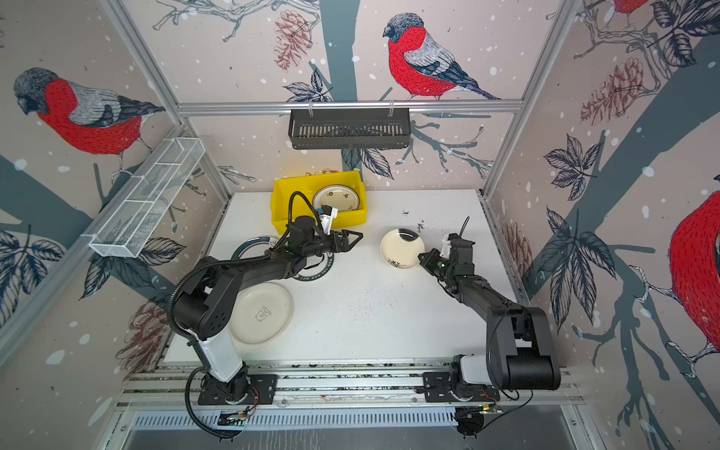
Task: Place the plates into the plastic bin on the countertop
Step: 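Grip the flower-pattern plate edge with the right gripper and lift it upright, then close the left gripper on the upright plate while the right gripper opens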
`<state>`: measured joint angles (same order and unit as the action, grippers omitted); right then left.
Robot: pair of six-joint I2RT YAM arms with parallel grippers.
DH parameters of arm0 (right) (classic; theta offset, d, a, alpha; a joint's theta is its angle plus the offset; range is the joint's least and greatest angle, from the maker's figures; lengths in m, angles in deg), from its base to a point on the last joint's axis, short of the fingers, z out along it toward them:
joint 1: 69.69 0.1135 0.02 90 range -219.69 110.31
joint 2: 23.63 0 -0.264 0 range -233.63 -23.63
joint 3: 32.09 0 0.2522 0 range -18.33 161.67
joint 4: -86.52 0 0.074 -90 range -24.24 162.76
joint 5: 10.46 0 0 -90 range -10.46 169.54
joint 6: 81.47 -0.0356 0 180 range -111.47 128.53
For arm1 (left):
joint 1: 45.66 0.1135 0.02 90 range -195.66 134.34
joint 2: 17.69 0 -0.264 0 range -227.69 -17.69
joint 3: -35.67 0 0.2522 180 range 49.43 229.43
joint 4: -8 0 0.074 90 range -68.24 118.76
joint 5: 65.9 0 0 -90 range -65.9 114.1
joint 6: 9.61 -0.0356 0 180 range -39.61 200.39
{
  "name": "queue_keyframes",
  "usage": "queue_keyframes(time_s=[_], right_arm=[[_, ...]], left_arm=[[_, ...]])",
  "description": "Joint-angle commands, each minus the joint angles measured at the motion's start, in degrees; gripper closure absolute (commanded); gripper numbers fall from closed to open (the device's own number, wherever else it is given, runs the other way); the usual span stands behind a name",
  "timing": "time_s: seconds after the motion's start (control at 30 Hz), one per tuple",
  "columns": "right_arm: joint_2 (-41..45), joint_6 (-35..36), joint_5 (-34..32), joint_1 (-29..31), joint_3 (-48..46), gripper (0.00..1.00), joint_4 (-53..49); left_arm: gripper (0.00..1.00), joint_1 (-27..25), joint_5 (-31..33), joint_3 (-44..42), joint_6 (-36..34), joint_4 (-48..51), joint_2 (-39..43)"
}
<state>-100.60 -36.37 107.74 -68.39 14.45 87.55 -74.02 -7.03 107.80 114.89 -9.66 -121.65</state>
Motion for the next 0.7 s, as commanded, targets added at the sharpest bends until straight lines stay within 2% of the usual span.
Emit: queue_keyframes(time_s=[0.0, 0.17, 0.67], right_arm=[[3.1, -0.8, -1.4, 0.3, 0.6, 0.99, -0.5], [7.3, 0.5, -4.2, 0.5, 0.4, 1.0, -1.9], [8.7, 0.8, -3.1, 2.9, 1.9, 1.0, -1.3]], left_arm=[[0.03, -0.4, -1.0, 0.6, -0.1, -1.2, -0.4], [0.03, -1.7, 0.0, 1.7, -1.2, 0.5, -1.0], [0.03, -4.8, -0.9, 4.0, -1.0, 0.5, -3.0]])
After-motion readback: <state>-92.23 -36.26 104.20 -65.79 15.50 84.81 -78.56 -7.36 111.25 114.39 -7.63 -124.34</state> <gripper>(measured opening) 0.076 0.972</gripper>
